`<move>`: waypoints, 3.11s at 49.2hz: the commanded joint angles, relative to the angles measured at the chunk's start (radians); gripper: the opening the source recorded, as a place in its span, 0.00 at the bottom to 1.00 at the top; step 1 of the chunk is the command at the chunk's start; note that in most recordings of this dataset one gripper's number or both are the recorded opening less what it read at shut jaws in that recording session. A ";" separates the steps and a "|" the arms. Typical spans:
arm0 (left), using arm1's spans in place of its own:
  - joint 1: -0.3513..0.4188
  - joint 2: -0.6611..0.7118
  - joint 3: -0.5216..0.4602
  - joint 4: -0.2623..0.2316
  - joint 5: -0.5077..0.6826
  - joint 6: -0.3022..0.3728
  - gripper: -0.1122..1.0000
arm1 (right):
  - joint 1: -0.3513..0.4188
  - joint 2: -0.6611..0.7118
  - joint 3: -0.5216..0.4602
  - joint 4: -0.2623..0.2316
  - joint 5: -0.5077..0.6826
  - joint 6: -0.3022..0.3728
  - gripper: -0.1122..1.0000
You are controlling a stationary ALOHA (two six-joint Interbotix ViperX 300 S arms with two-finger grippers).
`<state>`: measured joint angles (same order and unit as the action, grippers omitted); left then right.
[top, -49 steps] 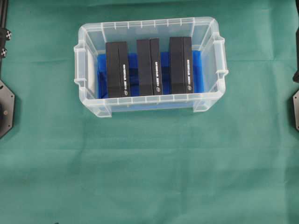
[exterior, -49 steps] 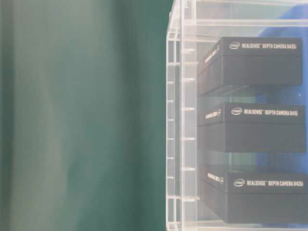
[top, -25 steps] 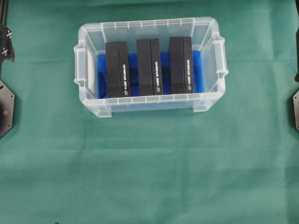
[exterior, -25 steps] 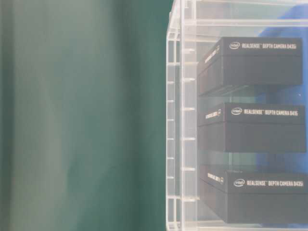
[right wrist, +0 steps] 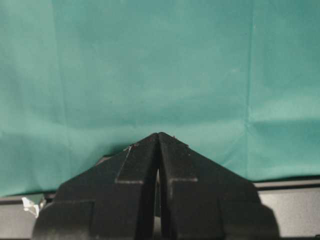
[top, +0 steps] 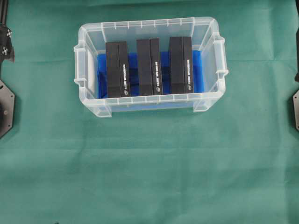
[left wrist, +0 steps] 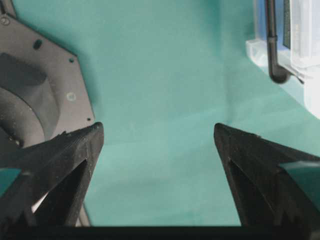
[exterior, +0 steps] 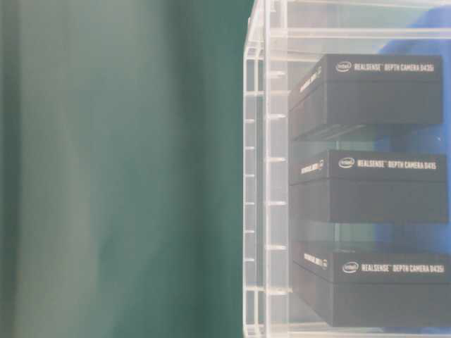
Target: Take the box out of the case with the left arm.
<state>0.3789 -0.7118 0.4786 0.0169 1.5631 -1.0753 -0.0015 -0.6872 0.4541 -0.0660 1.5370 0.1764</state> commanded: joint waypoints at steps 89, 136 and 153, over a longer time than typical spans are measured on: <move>-0.179 0.877 -0.844 -0.006 -0.080 -0.179 0.98 | -0.002 0.000 -0.017 0.006 -0.005 0.003 0.10; -0.173 0.968 -0.911 -0.002 -0.080 -0.178 0.98 | -0.002 0.003 -0.011 0.005 -0.006 0.003 0.10; -0.169 0.968 -0.913 0.000 -0.084 -0.176 0.98 | 0.000 0.005 -0.011 0.006 -0.006 0.003 0.10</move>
<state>0.2056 0.2746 -0.4050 0.0123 1.4834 -1.2548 -0.0015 -0.6842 0.4556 -0.0629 1.5355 0.1779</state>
